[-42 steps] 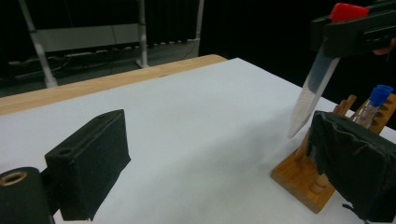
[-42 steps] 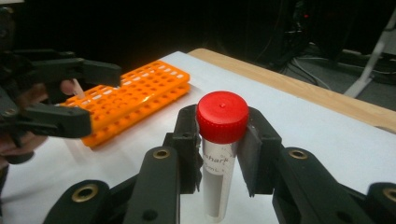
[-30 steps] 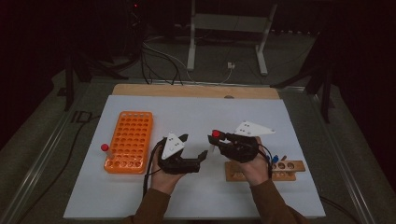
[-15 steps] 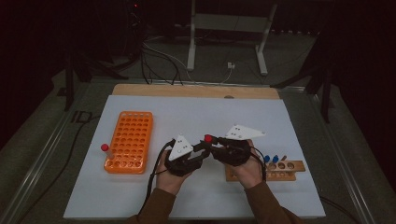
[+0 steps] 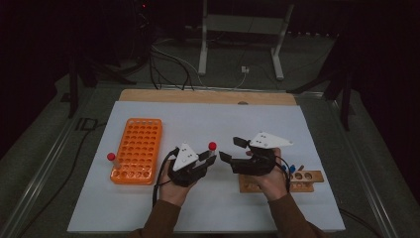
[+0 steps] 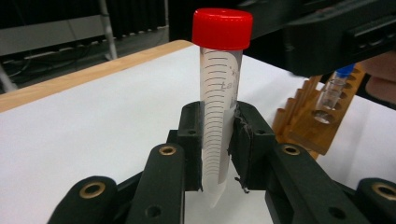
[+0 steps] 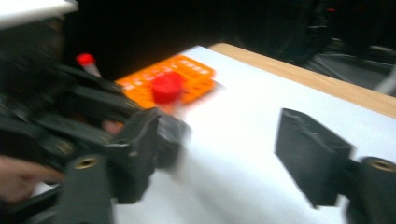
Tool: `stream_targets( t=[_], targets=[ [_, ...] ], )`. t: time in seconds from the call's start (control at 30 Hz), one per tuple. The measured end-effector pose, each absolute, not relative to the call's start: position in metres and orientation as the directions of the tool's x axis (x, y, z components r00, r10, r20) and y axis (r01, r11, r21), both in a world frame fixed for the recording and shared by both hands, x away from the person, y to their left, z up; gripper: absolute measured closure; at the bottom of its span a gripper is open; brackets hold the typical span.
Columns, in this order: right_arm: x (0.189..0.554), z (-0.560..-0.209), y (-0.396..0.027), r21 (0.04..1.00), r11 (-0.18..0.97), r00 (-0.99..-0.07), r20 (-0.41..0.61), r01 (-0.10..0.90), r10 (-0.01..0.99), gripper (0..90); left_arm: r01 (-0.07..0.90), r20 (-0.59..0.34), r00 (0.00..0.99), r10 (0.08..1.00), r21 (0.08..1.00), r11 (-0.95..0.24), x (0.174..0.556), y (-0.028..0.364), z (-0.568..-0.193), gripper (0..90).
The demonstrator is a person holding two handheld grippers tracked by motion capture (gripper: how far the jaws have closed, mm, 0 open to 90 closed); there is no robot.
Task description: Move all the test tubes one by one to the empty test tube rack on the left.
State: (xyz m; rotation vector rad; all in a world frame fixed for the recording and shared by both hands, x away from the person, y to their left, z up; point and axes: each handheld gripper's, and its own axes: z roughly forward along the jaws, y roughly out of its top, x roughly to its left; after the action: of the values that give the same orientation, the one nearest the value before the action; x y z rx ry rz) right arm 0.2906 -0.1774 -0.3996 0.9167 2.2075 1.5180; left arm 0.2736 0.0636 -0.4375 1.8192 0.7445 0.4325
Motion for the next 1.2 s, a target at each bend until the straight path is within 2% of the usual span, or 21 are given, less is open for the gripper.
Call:
stream_targets(
  t=[0.1,0.4,0.6,1.2],
  targets=[
    [0.288,-0.4,-0.189,0.917,0.231,-0.715,0.078,0.325,0.695,16.4,0.286,-0.058,0.727,0.684,0.932,-0.225,0.272,0.074,-0.436,75.2],
    [0.281,-0.399,-0.227,0.926,0.195,-0.634,0.058,0.322,0.771,3.3,0.294,-0.06,0.688,0.723,0.934,-0.202,0.265,0.107,-0.433,75.2],
    [0.278,-0.398,-0.246,0.928,0.182,-0.593,0.05,0.325,0.803,0.2,0.298,-0.053,0.66,0.75,0.934,-0.196,0.258,0.129,-0.435,75.2],
    [0.271,-0.403,-0.291,0.932,0.123,-0.504,0.072,0.342,0.861,0.2,0.313,-0.048,0.569,0.821,0.936,-0.162,0.241,0.184,-0.438,75.1]
  ],
)
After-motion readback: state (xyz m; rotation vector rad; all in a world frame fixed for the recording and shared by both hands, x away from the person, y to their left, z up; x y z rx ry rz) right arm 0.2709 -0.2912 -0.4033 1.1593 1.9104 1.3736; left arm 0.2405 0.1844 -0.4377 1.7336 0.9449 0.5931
